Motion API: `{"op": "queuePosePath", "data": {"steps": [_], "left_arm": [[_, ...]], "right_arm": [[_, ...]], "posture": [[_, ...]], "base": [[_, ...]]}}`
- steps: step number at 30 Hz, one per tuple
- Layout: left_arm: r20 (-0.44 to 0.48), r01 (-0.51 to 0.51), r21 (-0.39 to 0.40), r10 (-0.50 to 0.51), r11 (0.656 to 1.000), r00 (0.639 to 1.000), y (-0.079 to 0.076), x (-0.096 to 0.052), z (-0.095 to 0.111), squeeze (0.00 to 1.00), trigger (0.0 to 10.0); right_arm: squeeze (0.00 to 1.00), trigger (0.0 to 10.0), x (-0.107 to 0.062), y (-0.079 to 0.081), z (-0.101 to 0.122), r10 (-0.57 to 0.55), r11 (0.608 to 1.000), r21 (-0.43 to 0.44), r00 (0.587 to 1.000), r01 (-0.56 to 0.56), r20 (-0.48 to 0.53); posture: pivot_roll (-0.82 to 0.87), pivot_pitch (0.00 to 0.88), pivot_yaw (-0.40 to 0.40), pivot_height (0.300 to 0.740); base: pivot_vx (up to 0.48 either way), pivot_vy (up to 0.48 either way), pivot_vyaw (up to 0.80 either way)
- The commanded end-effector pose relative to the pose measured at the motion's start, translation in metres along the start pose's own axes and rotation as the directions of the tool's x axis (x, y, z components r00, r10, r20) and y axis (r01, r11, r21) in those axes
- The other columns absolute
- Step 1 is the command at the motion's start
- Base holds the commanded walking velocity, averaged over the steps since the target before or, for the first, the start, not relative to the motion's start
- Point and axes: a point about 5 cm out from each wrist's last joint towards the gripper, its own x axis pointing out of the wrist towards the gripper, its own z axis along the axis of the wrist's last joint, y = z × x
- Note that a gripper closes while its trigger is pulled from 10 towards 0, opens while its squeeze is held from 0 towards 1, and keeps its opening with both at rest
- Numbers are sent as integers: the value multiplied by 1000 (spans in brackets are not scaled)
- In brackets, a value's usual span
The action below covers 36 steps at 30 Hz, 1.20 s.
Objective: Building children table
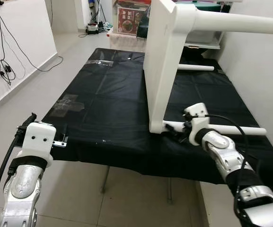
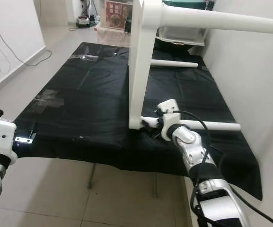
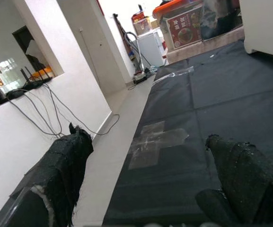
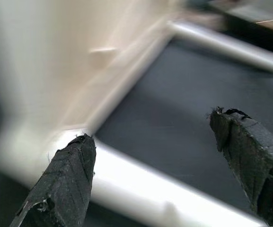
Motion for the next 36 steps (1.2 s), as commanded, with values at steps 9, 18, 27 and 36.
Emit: {"op": "queuePosePath", "data": {"steps": [9, 18, 27, 36], "left_arm": [[8, 88, -44, -88, 995, 996, -20, 0, 4, 0, 10000], [-12, 126, -81, -127, 989, 992, -40, -12, 3, 0, 10000], [-14, 121, -92, -123, 988, 992, -43, -8, 3, 0, 10000], [4, 88, -137, -89, 987, 996, -43, -4, 8, 0, 10000]], "right_arm": [[0, 10000, 1, 16, 2, -133, 990, 57, 991, 132, 24], [0, 10000, 0, 29, 0, -278, 931, 231, 959, 284, -57], [0, 10000, 2, 40, 7, -270, 943, 195, 963, 268, -17], [0, 10000, 3, 54, 15, -219, 956, 195, 976, 217, -14]], "posture": [[103, 0, -103, 740], [119, 0, -114, 740], [109, 0, -106, 740], [107, 0, -106, 740]], "base": [[0, 0, 0], [0, -127, -276], [0, -287, -311], [0, 0, 0]]}}
